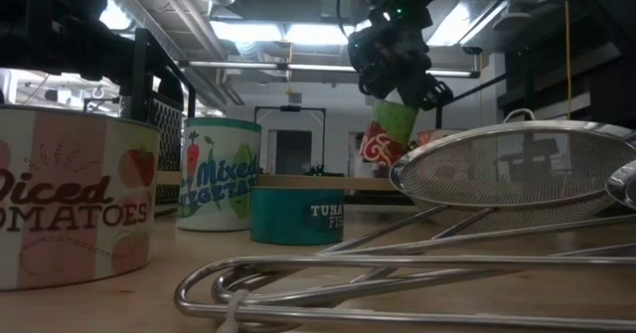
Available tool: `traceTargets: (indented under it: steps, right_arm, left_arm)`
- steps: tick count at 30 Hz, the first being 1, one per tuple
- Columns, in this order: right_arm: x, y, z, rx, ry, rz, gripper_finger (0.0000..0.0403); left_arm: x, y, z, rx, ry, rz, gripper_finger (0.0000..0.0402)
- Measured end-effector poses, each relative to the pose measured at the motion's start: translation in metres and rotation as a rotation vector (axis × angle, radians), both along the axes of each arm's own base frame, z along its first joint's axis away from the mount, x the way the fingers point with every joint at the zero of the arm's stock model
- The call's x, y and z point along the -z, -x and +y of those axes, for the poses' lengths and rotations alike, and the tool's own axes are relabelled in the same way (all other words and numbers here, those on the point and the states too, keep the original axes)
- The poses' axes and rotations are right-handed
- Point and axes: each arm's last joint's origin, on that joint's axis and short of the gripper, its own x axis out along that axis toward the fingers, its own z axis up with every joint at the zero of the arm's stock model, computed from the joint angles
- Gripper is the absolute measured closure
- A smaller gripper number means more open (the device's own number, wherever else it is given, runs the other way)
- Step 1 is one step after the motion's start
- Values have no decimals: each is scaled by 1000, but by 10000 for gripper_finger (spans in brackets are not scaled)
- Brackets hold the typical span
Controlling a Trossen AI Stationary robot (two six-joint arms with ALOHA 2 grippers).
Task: Pick and place cans onto a shelf
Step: Put the large yellow can on the shelf, then adjust the large yellow can on the shelf
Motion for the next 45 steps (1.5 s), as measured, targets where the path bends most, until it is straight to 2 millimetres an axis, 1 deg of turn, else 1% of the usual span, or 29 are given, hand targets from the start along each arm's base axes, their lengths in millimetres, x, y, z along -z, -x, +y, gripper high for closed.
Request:
traceTargets:
  steps: [13, 21, 27, 34, 37, 40, 45]
  right_arm:
    - [0, -1, -1, -2, 7, -16, 373]
    - [0, -2, -1, -18, 11, -29, 352]
    - [1, -3, -2, -24, 30, -41, 350]
    - [0, -2, -1, -108, 30, -80, 350]
    - [-10, 3, 1, -163, 48, -127, 350]
    - [-23, 9, 5, -204, 81, -174, 350]
    - [-57, 29, 13, -253, 249, -208, 350]
  left_arm:
    - [0, 0, 0, 0, 0, 0, 315]
    - [0, 0, 0, 0, 0, 0, 315]
    - [0, 0, 0, 0, 0, 0, 315]
    - [0, 0, 0, 0, 0, 0, 315]
    - [-1, 0, 0, 1, 0, -14, 315]
    - [-4, 0, 0, 14, -1, -43, 315]
    - [-18, 3, -1, 45, -7, -185, 315]
